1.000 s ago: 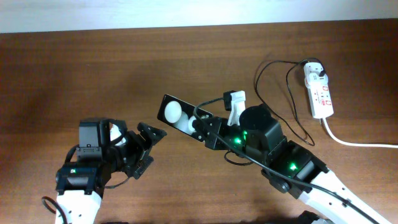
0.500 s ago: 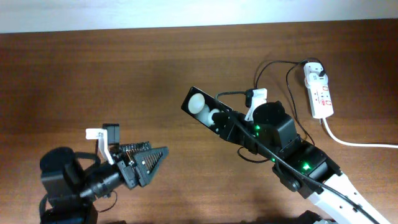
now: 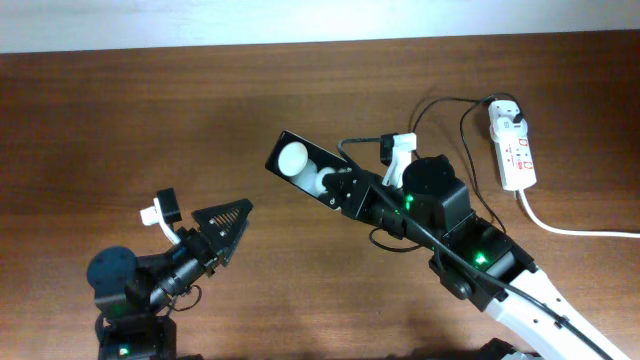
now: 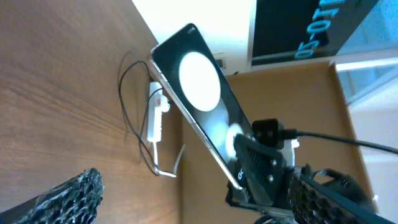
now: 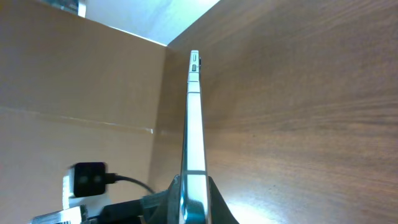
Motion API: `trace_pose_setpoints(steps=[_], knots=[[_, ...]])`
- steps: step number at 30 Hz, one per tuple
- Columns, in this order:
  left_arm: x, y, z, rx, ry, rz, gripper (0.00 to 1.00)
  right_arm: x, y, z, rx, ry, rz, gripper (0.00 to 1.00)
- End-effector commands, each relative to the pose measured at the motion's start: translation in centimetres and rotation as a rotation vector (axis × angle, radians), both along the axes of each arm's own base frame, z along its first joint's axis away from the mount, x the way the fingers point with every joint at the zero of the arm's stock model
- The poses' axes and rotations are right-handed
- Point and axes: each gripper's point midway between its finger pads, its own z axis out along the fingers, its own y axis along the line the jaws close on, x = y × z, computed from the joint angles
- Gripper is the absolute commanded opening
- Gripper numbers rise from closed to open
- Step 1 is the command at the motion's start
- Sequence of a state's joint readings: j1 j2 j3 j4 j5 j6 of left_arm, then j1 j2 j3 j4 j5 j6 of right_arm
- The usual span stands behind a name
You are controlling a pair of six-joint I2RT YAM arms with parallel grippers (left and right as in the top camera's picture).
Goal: Plug charger to phone and switch on socket
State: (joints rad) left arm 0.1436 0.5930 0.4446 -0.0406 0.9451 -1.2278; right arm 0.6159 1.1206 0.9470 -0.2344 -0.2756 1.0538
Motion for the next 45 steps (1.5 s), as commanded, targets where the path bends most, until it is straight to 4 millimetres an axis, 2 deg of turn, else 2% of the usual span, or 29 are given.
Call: trace_pose_setpoints(steps=[1,3,8,12,16,20,23,27,28,30,33,36,38,41,43,45], knots=[[0.0,-0.2,0.0,-0.114,0.077,0.001,0.99,-0.5,1.0,0.3,0.059,0.049,0.044,0.04],[0.0,-0.1,0.0,-0.114,0.075,0.004,0.99,-0.9,1.9,0.0,0.097,0.104,0.079,0.04],[0.4,0.3,0.0,-0.152,0.116,0.041,0.99,-0.8,2.8,1.2,0.16,0.097,0.103,0.04],[1.4,1.3,-0.2,-0.198,0.162,0.131,0.99,-1.8,5.8,1.5,0.211,0.104,0.165,0.04],[2.2,2.3,-0.4,-0.312,0.262,0.222,0.99,-1.6,6.9,-0.8,0.212,0.212,0.152,0.04],[2.5,2.7,-0.4,-0.322,0.267,0.249,0.99,-2.3,8.4,1.3,0.265,0.142,0.182,0.04],[2.5,2.8,-0.4,-0.347,0.286,0.258,0.99,-3.0,9.2,1.0,0.282,0.187,0.175,0.04],[2.6,2.9,-0.1,-0.355,0.274,0.261,0.98,-3.0,9.7,0.0,0.268,0.212,0.174,0.04],[2.5,2.3,0.1,-0.352,0.266,0.243,0.9,-2.8,9.7,-0.1,0.265,0.211,0.166,0.04],[2.6,1.3,0.4,-0.344,0.251,0.234,0.9,-2.6,9.6,-0.1,0.263,0.208,0.153,0.04],[2.8,-0.2,-0.3,-0.317,0.262,0.233,0.9,-2.6,9.6,-0.2,0.263,0.208,0.154,0.04],[3.6,-0.1,-1.8,-0.258,0.276,0.251,0.86,-3.2,9.8,-0.2,0.263,0.224,0.187,0.04],[4.2,0.3,-2.7,-0.251,0.303,0.281,0.8,-3.4,9.6,-1.1,0.238,0.254,0.183,0.04],[4.6,0.5,-2.9,-0.25,0.303,0.295,0.79,-3.7,9.7,-1.2,0.236,0.267,0.193,0.04],[4.6,0.4,-2.9,-0.25,0.304,0.295,0.77,-3.8,9.5,-1.7,0.269,0.376,0.148,0.04],[4.6,0.4,-2.8,-0.251,0.303,0.295,0.71,-3.9,9.4,-2.0,0.274,0.411,0.132,0.04]])
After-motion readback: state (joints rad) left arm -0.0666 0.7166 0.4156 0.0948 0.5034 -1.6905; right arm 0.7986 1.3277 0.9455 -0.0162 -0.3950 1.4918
